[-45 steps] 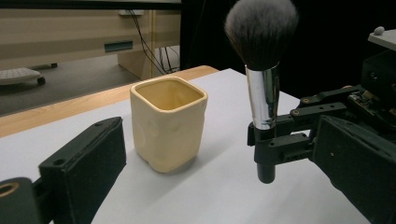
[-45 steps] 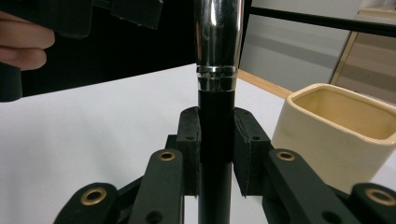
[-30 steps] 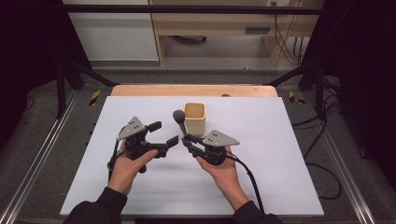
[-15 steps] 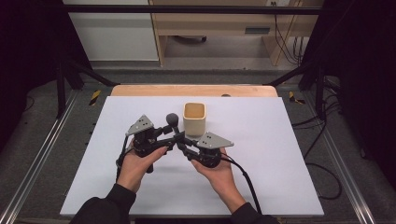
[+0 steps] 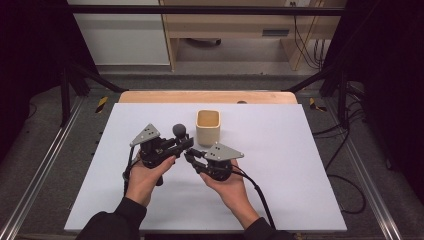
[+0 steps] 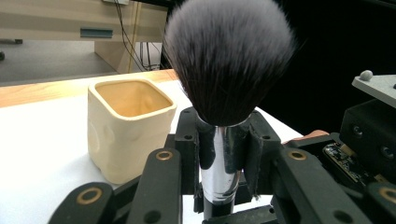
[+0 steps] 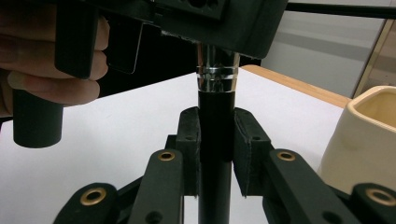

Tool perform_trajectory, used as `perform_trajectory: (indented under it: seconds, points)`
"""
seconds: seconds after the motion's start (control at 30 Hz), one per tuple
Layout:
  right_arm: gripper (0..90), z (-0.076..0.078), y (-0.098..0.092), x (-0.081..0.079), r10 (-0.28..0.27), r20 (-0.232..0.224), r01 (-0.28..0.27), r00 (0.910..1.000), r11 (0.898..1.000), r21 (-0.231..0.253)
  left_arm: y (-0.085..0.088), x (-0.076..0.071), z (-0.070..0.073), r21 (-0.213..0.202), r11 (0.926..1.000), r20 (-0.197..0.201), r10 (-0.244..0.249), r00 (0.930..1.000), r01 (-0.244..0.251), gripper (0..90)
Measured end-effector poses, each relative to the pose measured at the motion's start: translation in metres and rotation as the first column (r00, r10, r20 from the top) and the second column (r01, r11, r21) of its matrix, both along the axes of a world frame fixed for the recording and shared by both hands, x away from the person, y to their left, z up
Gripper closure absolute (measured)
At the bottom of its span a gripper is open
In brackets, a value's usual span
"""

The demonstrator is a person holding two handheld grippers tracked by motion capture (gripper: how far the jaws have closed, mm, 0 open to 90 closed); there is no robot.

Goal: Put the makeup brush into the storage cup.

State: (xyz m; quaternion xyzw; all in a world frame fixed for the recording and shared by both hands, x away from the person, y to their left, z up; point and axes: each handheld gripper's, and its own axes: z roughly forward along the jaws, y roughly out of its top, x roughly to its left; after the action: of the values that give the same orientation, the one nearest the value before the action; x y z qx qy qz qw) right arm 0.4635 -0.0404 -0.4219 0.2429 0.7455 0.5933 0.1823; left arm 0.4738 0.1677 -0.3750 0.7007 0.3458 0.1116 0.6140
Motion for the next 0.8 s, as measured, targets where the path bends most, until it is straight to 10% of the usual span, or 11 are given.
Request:
perform_trajectory:
  seconds: [0.2,0.6,0.8]
  points:
    - [71.5,0.003,-0.001,-0.001,0.0,0.017,0.0,0.9999,1.0,-0.029,-0.001,-0.002,0.002,0.017,0.9998,0.017,0.008,0.9998,-0.008,70.5]
    - [18.8,0.002,-0.022,-0.007,-0.08,-0.028,0.073,0.9964,0.978,-0.196,0.002,0.001,0.01,0.068,0.9945,0.066,0.075,0.995,-0.08,70.5]
    - [7.3,-0.007,-0.047,-0.006,-0.121,-0.09,0.102,0.9886,0.976,-0.19,-0.004,0.006,0.012,0.104,0.9906,0.082,0.081,0.9934,-0.089,70.6]
